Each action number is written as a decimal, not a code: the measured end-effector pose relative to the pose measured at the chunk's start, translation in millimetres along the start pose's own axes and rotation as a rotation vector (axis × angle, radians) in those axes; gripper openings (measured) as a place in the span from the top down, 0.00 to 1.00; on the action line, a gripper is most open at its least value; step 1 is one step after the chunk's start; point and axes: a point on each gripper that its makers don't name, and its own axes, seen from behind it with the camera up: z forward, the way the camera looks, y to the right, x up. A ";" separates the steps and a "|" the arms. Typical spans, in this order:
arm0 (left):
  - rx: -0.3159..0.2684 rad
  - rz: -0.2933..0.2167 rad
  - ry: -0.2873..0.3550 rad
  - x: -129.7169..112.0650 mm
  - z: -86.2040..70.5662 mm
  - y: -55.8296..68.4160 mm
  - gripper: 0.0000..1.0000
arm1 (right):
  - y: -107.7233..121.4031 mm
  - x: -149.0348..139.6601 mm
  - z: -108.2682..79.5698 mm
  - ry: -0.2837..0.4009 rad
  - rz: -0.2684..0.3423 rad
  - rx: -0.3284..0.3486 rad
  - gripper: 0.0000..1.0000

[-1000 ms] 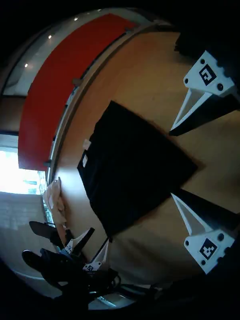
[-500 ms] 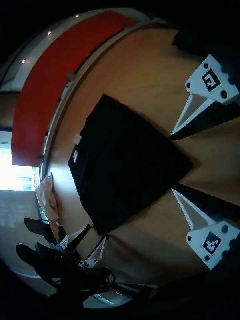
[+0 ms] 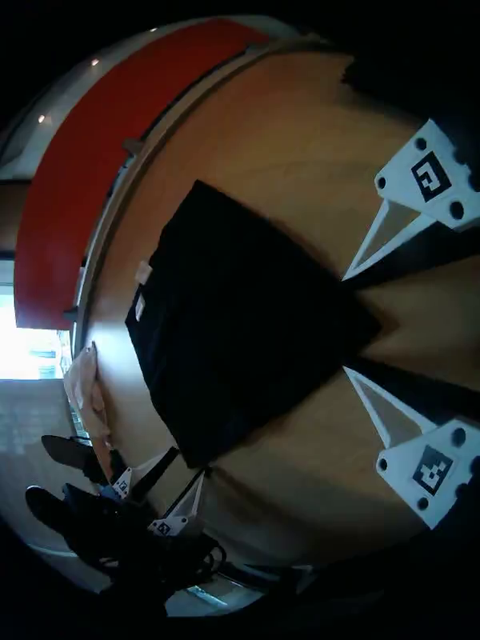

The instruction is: Fold towel

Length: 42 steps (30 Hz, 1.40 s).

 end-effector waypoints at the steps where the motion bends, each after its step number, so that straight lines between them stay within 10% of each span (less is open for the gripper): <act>1: 0.000 0.000 -0.001 0.0 0.0 0.3 0.21 | -0.2 0.0 0.0 0.000 0.001 0.000 0.37; 16: 0.003 -0.008 -0.011 0.5 -0.5 3.0 0.27 | -4.2 -2.7 -1.9 -0.002 0.017 0.012 0.51; 22: -0.003 0.002 -0.018 0.4 -0.7 7.8 0.47 | -5.2 -3.2 -2.3 -0.003 0.019 0.015 0.53; 30: 0.008 -0.016 -0.022 0.5 0.2 5.4 0.77 | -6.5 -3.7 -2.7 -0.004 0.021 0.019 0.80; 42: -0.002 -0.036 -0.018 5.6 -1.6 9.4 0.89 | -5.6 3.8 -11.1 0.032 0.026 0.023 0.83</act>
